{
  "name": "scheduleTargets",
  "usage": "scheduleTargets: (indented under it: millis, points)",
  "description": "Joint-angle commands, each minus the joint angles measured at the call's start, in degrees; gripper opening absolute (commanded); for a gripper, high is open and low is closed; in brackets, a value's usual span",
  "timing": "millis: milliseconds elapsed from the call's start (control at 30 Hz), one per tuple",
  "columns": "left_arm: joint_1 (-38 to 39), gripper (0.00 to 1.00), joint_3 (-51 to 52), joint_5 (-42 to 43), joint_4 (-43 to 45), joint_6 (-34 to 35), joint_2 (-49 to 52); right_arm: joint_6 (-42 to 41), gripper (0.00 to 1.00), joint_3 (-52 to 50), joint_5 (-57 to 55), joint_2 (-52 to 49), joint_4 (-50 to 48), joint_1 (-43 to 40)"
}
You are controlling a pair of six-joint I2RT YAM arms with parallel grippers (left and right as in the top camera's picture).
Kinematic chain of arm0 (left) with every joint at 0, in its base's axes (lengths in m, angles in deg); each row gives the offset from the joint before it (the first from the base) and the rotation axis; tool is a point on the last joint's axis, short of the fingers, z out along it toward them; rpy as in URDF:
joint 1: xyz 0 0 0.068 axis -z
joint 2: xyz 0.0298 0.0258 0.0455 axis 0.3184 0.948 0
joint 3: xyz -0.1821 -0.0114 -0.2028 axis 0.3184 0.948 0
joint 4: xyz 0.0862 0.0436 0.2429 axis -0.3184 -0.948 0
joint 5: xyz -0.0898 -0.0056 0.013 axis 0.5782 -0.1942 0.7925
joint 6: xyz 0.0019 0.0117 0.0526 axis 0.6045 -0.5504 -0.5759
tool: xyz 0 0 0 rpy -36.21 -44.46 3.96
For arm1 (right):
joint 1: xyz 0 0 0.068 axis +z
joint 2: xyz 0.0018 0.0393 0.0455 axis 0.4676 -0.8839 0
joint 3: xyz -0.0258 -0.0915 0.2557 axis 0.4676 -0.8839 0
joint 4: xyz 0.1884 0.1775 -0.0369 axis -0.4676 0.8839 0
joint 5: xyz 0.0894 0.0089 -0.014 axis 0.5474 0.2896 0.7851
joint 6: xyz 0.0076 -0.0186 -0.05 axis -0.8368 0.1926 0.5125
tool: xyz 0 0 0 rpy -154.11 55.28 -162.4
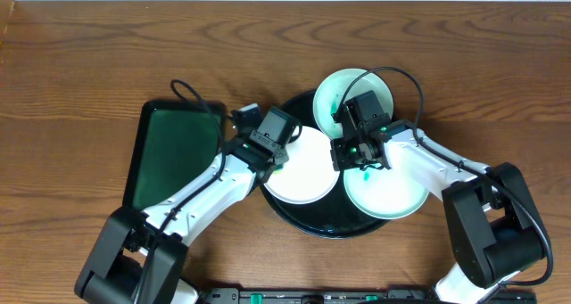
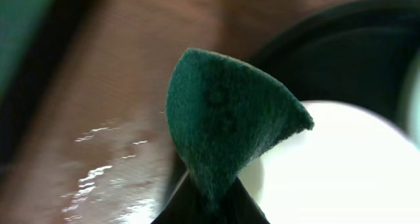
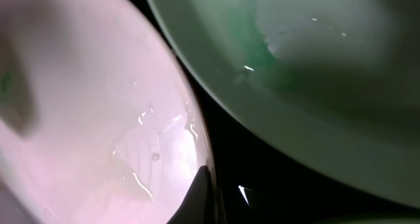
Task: Clean dirty plates on tray and stack at the side
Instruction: 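Scrub the left plate with the sponge while right gripper holds it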
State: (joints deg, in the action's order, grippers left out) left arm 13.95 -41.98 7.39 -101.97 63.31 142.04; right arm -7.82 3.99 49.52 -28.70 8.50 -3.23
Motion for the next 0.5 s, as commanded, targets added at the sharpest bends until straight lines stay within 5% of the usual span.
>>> scheduleTargets:
  millis: [0,267,467]
  points:
    - [0.5,0.07,1.0,10.8,4.0,0.6,1.5,0.3,0.01,0.6,-1.8,-0.7,0.5,0.2]
    - [3.0,0.07,1.1,13.4,7.4,0.7,9.5,0.3,0.01,0.6,-1.8,-0.7,0.5,0.2]
    - [1.2,0.07,1.0,-4.5,-1.3,0.7,9.4,0.4,0.01,0.6,-1.8,-0.7,0.5,0.2]
